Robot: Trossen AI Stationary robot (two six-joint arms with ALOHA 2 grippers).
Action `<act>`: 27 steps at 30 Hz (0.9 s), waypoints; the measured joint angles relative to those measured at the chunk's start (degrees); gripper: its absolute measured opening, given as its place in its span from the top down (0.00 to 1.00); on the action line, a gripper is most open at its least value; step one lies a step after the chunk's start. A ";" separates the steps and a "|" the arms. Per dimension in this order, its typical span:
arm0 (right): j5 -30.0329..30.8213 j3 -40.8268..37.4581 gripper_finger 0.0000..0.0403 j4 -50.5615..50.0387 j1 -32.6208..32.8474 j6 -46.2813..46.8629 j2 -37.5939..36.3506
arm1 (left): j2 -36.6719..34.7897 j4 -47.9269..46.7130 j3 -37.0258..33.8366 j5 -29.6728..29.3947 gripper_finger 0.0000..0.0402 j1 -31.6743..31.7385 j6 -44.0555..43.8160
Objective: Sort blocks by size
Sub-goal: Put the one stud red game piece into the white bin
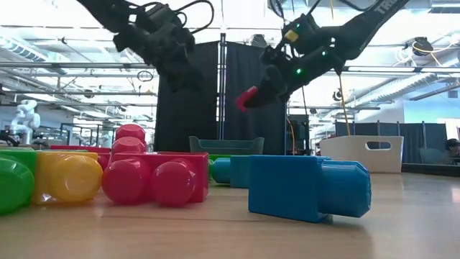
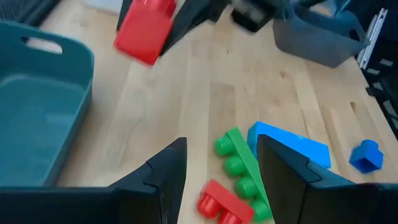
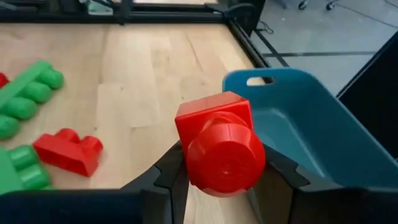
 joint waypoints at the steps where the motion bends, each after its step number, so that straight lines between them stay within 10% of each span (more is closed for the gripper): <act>1: 0.00 0.00 0.68 -0.08 -0.26 0.01 0.55 | -0.41 2.38 -1.54 0.00 0.56 -0.02 -0.76; 27: 0.35 25.91 0.68 -14.41 -10.82 2.55 23.30 | -0.73 17.04 -19.77 -5.85 0.56 -0.90 0.05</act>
